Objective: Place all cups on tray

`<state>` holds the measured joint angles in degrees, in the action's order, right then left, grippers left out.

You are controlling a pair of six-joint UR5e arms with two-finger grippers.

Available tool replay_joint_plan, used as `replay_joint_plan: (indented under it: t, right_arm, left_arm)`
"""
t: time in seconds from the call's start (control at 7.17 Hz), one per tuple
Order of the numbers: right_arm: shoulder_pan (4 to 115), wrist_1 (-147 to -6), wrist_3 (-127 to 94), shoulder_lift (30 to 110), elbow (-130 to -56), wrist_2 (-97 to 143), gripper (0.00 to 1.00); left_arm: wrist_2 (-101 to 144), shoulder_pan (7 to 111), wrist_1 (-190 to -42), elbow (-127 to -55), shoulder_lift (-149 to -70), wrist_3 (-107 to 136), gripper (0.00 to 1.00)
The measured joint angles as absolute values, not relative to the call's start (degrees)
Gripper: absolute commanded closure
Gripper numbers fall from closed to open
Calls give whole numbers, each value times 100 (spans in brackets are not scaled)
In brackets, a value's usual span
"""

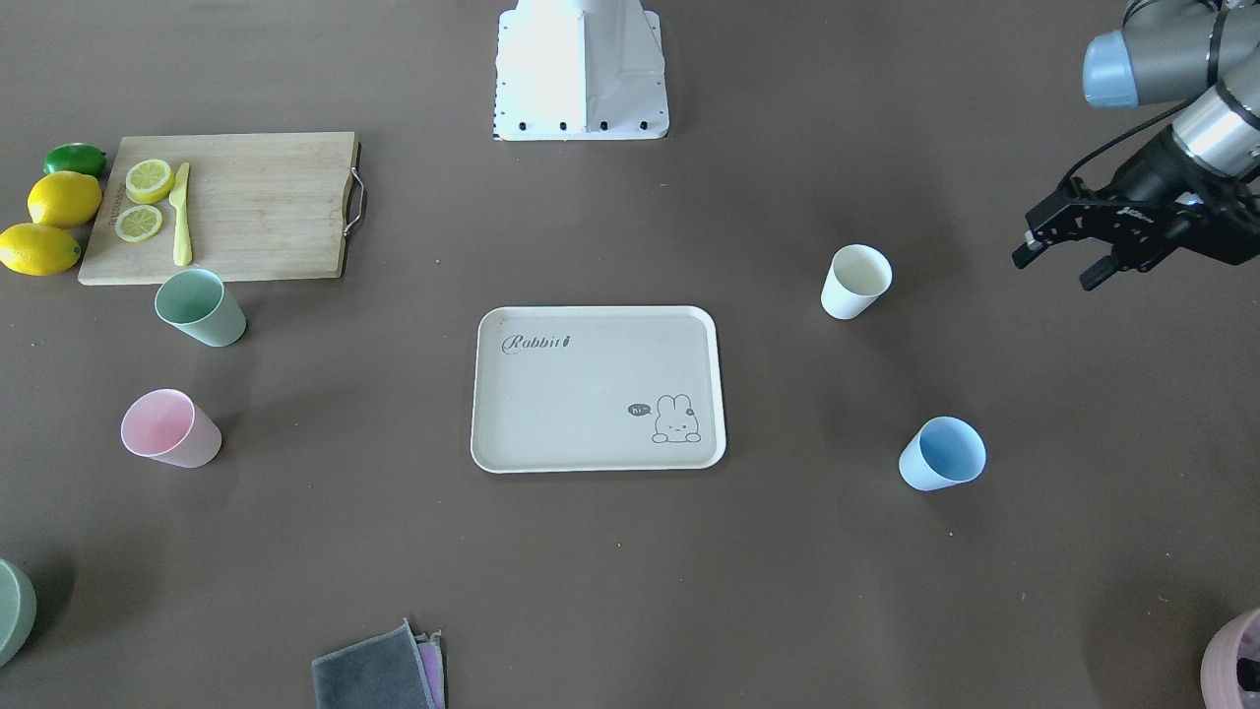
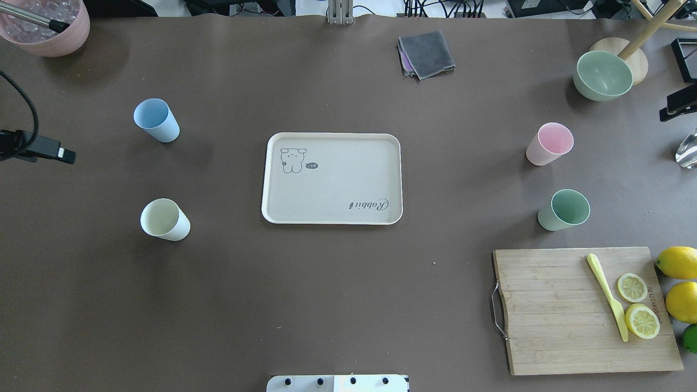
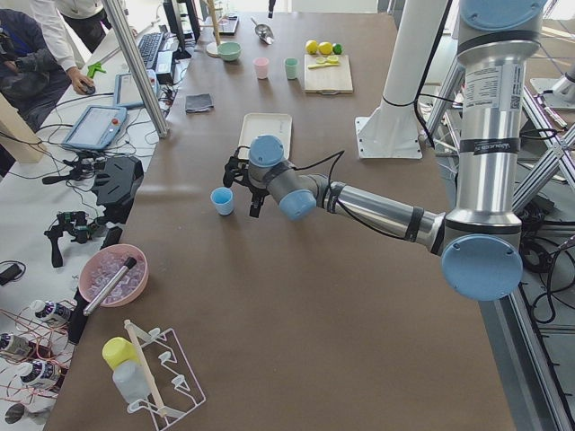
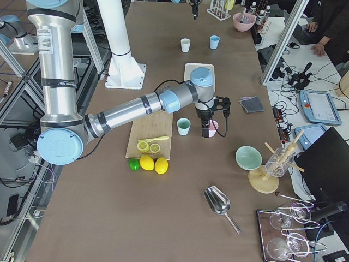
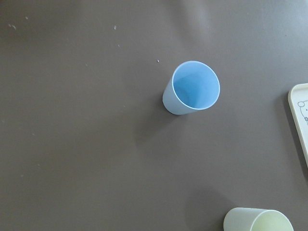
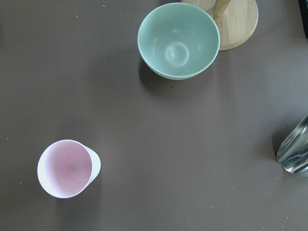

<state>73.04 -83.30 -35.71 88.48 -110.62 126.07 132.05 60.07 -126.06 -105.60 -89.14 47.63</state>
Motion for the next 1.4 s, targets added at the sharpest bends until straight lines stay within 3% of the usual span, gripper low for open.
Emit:
replay_joint_plan:
  t: [0.28,0.42,0.56,0.7,1.4]
  right_arm:
    - [7154,-8098,-3804,8924,-11041,12518,0]
    - [7142,-8061,-3801,8954,-11035,12508,0]
    - [7140,-8048,-3796,8967,-11033,12504,0]
    - [7137,-8044,-3794,8970,-11031,12503,0]
    - [7137,-8042,-3788,8974,-11022,12498,0]
  left_arm:
    - [12191,4863,-12718,-10563,-9024,5624,2]
    - [11875,4504,-12725,-10546,-9083,5818,12]
    - [11722,4320,-12726,-10516,-9126,5916,65]
    - [11642,4222,-12725,-10490,-9136,5933,97]
    - [11608,3993,-12675,-10538,-9299,5871,100]
